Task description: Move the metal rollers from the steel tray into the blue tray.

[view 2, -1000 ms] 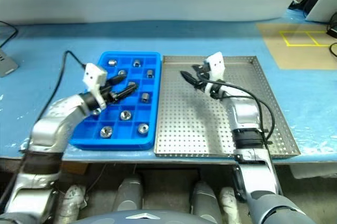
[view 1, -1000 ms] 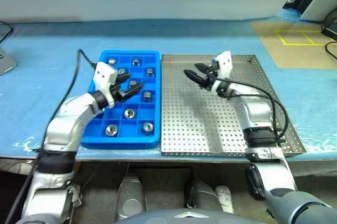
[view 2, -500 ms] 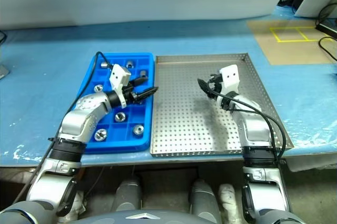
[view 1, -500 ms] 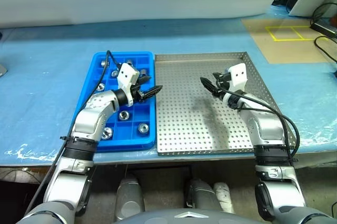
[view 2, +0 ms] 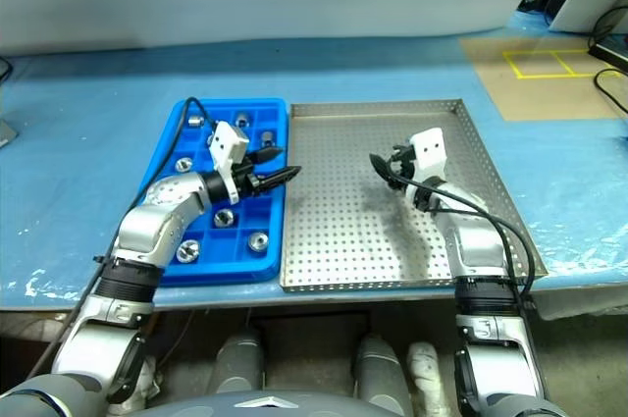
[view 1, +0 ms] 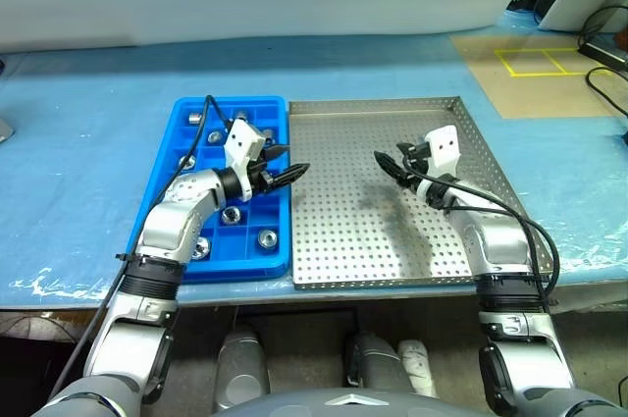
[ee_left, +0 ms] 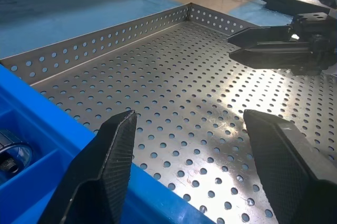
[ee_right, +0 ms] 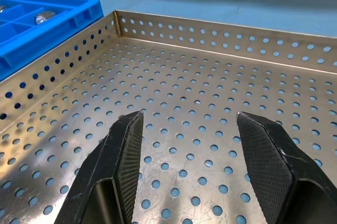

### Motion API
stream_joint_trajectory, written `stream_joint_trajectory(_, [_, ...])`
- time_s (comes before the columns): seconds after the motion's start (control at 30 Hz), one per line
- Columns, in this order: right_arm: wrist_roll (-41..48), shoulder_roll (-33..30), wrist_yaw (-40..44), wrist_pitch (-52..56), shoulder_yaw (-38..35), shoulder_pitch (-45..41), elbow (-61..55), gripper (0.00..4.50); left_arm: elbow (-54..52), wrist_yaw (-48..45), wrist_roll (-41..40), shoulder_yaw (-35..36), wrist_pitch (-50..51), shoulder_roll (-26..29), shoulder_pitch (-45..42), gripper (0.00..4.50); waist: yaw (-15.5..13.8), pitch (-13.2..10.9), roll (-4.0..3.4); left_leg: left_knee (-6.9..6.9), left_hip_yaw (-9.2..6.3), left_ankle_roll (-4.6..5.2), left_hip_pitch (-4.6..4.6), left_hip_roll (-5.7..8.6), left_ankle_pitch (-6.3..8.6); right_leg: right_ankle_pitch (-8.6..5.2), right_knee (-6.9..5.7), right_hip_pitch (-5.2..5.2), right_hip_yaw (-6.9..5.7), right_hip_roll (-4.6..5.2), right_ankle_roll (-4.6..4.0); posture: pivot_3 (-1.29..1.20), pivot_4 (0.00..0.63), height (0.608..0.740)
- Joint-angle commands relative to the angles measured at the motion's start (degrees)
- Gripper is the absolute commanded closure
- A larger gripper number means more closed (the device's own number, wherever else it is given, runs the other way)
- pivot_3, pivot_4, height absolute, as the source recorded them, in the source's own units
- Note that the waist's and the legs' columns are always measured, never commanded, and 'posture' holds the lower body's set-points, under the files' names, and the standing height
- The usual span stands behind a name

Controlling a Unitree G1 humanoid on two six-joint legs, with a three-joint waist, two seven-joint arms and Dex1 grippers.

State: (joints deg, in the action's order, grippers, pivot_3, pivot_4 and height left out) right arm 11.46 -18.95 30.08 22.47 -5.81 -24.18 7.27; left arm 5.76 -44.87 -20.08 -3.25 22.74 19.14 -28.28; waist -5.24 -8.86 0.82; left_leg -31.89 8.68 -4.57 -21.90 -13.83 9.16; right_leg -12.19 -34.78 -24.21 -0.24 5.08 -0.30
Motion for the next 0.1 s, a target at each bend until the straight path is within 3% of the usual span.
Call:
stream_joint_trajectory(0.03, [0.34, -0.4, 0.57, -2.57, 0.25, -1.59, -0.14, 1.59, -2.9, 0.03, -0.35, 0.38, -0.28, 0.23, 0.42, 1.08, 0.0, 0.0, 0.0, 0.0, 0.0, 0.0, 0.0, 0.0, 0.0, 0.0, 0.0, 0.0, 0.0, 0.0, 0.0, -0.01, 0.15, 0.74])
stream_joint_trajectory(0.1, [0.45, -0.23, 0.46, -3.06, 0.34, -1.37, 0.11, 1.59, -3.34, 0.01, -0.49, 0.47, -0.09, 0.36, 0.67, 1.08, 0.0, 0.0, 0.0, 0.0, 0.0, 0.01, -0.01, 0.0, 0.0, 0.0, 0.0, 0.0, -0.01, 0.0, 0.0, -0.01, 0.15, 0.74])
